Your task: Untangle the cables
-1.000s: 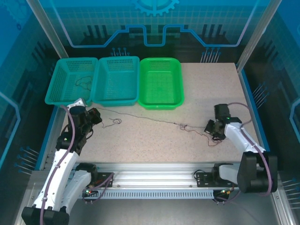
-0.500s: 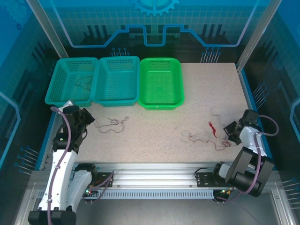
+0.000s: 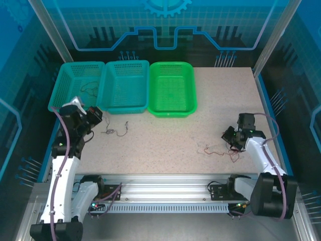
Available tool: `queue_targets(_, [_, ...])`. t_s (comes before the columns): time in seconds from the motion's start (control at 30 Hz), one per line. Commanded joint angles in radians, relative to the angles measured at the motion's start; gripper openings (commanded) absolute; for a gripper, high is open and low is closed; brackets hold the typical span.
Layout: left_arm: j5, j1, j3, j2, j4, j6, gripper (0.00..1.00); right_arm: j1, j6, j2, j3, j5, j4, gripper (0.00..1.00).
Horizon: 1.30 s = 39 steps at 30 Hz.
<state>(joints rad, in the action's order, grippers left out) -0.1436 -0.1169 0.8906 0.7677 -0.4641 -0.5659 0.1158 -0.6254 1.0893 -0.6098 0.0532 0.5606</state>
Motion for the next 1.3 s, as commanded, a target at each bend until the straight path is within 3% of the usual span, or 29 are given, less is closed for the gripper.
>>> queue_targets(0.0, [-0.123,-0.001,0.188,0.041,0.014,0.056,0.00,-0.065,-0.040,-0.022,0.012,-0.010,0.038,0.00])
queue_targets(0.23, [-0.004,-0.001,0.520,0.228,0.019,0.191,0.00,-0.141,-0.043,-0.028,-0.011,-0.014,0.067,0.00])
queue_targets(0.57, [0.143,-0.047,0.876,0.587,0.097,0.324,0.00,-0.166,-0.036,-0.057,-0.021,-0.027,0.094,0.00])
queue_targets(0.93, [0.167,-0.243,0.920,0.777,0.175,0.344,0.00,-0.170,-0.014,-0.089,-0.044,-0.037,0.137,0.00])
queue_targets(1.07, [0.146,-0.317,0.882,0.835,0.205,0.300,0.00,-0.171,-0.003,-0.102,-0.050,-0.036,0.157,0.00])
queue_targets(1.2, [0.133,-0.336,0.807,0.881,0.241,0.280,0.00,-0.172,0.006,-0.123,-0.047,-0.044,0.175,0.00])
queue_targets(1.23, [0.121,-0.336,0.784,0.894,0.249,0.267,0.01,-0.172,0.006,-0.128,-0.044,-0.044,0.176,0.00])
queue_targets(1.27, [0.110,-0.336,0.765,0.906,0.252,0.252,0.09,-0.172,0.006,-0.133,-0.042,-0.043,0.177,0.00])
